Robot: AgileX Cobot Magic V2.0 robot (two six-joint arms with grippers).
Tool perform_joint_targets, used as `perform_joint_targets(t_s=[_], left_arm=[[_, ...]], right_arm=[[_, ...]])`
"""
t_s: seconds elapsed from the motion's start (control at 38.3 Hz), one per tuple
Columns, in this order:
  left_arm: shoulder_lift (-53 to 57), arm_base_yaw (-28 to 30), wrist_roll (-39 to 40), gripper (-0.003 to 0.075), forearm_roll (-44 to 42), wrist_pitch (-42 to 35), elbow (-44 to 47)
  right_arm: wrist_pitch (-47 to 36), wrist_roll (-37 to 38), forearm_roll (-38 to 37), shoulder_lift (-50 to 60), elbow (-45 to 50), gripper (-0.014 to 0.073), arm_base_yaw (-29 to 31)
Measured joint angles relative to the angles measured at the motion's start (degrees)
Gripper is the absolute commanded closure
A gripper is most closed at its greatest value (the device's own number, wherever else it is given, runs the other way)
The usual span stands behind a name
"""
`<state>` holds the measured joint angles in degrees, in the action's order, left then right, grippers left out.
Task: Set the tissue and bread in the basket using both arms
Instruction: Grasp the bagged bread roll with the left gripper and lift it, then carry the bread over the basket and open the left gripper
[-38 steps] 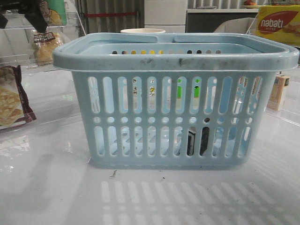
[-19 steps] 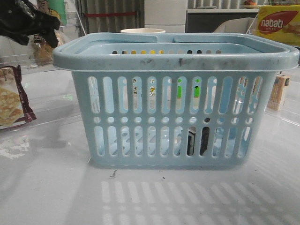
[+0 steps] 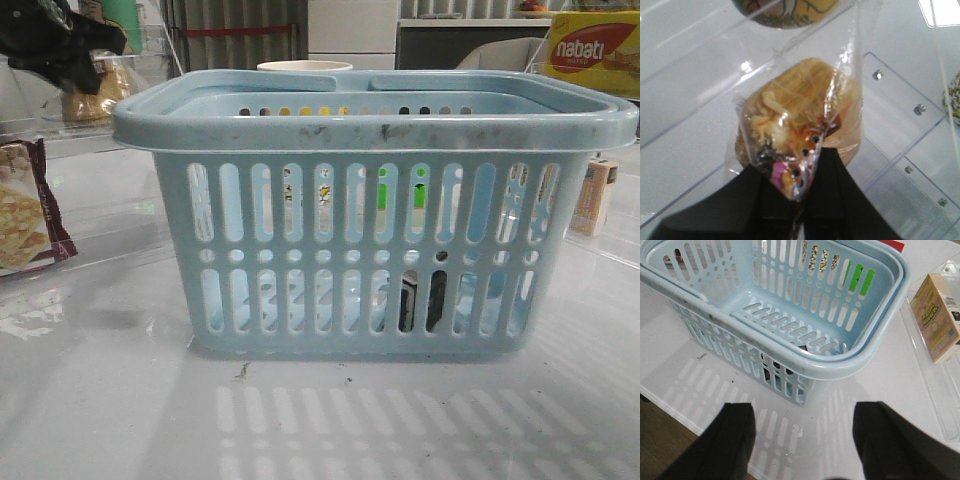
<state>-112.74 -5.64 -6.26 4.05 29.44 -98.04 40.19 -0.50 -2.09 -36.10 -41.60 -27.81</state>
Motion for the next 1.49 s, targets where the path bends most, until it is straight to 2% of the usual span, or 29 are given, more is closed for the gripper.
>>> perform_joint_targets(t_s=[0.31, 0.57, 0.78, 1.04, 1.12, 1.28, 1.36, 1.49], left_arm=[[16.1, -2.7, -0.1, 0.0629, 0.1, 3.7, -0.1], [26.7, -10.6, -4.3, 0.0629, 0.9, 10.4, 1.2], [29.5, -19.5, -5.0, 0.0629, 1.3, 10.9, 7.4], [25.1, -28.8, -5.5, 0.0622, 1.5, 10.4, 14.9], [22.7, -30.2, -5.5, 0.0575, 1.6, 10.0, 15.6], [17.6, -31.8, -5.5, 0.0333, 1.6, 8.3, 15.8], [16.4, -32.1, -5.5, 0.0252, 1.6, 7.3, 15.8], [17.1, -32.3, -5.5, 0.0234, 1.6, 7.0, 15.8]], right_arm=[[0.0, 0.0, 0.0, 0.0, 0.0, 0.0065, 0.0], [0.0, 0.0, 0.0, 0.0, 0.0, 0.0065, 0.0], [0.0, 0.0, 0.0, 0.0, 0.0, 0.0065, 0.0], [0.0, 0.0, 0.0, 0.0, 0.0, 0.0065, 0.0], [0.0, 0.0, 0.0, 0.0, 0.0, 0.0065, 0.0], [0.0, 0.0, 0.0, 0.0, 0.0, 0.0065, 0.0], [0.0, 0.0, 0.0, 0.0, 0.0, 0.0065, 0.0], [0.0, 0.0, 0.0, 0.0, 0.0, 0.0065, 0.0]])
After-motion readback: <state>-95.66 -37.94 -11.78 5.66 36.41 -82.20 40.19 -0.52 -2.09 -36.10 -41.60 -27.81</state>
